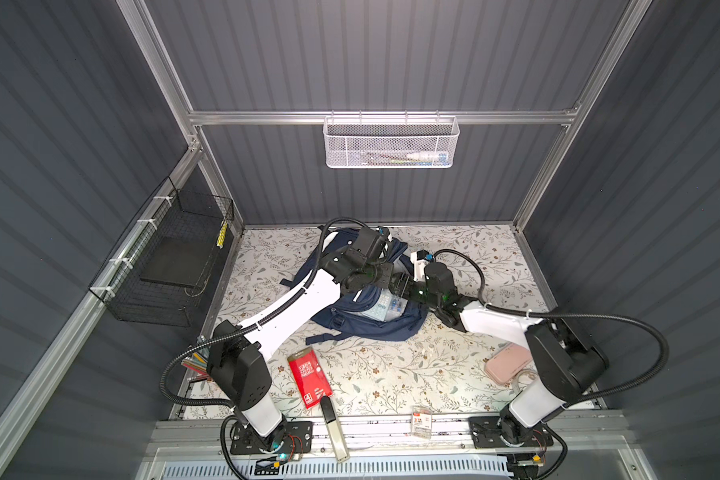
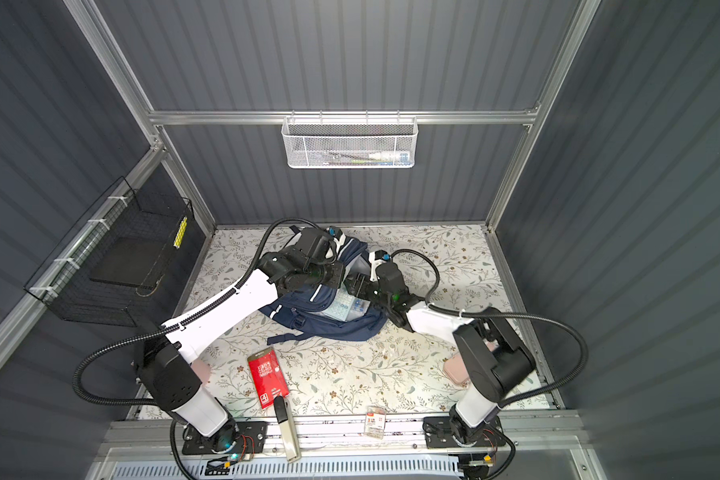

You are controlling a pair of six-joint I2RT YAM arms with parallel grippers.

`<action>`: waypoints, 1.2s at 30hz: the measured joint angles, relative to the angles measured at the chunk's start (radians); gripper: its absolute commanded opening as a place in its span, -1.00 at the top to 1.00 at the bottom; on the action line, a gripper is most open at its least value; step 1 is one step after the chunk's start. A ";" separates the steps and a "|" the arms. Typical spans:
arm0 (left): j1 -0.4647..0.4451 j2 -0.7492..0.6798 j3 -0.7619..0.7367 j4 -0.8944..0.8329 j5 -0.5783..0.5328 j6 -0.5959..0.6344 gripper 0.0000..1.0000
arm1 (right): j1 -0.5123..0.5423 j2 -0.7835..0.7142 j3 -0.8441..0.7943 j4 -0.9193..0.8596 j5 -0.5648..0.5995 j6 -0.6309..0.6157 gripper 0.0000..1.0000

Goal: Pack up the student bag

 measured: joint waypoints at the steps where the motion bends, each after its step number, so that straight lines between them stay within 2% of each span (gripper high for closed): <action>1: 0.000 0.008 -0.019 0.023 0.014 -0.011 0.89 | 0.000 -0.044 -0.039 -0.032 0.020 0.000 -0.30; 5: -0.004 0.063 -0.089 0.108 0.064 -0.052 0.56 | 0.008 -0.241 -0.196 -0.179 0.118 0.000 -0.30; 11: -0.013 0.128 -0.201 0.193 0.140 -0.124 -0.58 | 0.011 -0.555 -0.282 -0.408 0.241 0.004 -0.34; 13: -0.013 0.121 -0.204 0.198 0.151 -0.137 -0.92 | 0.025 -0.621 -0.282 -0.455 0.277 0.003 -0.42; 14: -0.013 0.109 -0.203 0.201 0.152 -0.138 -0.99 | 0.044 -0.645 -0.280 -0.484 0.299 -0.003 -0.48; 18: -0.006 0.008 -0.203 0.192 0.141 -0.138 -1.00 | 0.167 -0.633 -0.243 -0.575 0.391 -0.037 -0.68; 19: 0.000 -0.034 -0.203 0.187 0.139 -0.138 -1.00 | 0.211 -0.618 -0.230 -0.581 0.417 -0.064 -0.91; 20: 0.007 -0.076 -0.203 0.183 0.139 -0.139 -1.00 | 0.251 -0.602 -0.220 -0.572 0.426 -0.090 -0.97; 22: 0.042 -0.167 -0.219 0.189 0.149 -0.151 -0.99 | 0.286 -0.573 -0.217 -0.525 0.391 -0.111 -0.98; 25: 0.163 -0.329 -0.331 0.224 0.184 -0.187 -1.00 | 0.280 -0.488 -0.191 -0.488 0.333 -0.112 -0.94; 28: 0.290 -0.435 -0.465 0.222 0.190 -0.219 -0.99 | 0.366 -0.385 -0.119 -0.492 0.399 -0.114 -0.88; 31: 0.343 -0.486 -0.597 0.222 0.191 -0.248 -0.76 | 0.499 -0.294 -0.018 -0.496 0.446 -0.116 -0.78; 34: 0.404 -0.496 -0.719 0.264 0.229 -0.296 -0.51 | 0.566 -0.155 0.118 -0.490 0.482 -0.114 -0.72; 36: 0.466 -0.496 -0.799 0.327 0.250 -0.349 -0.49 | 0.592 -0.057 0.201 -0.485 0.502 -0.114 -0.64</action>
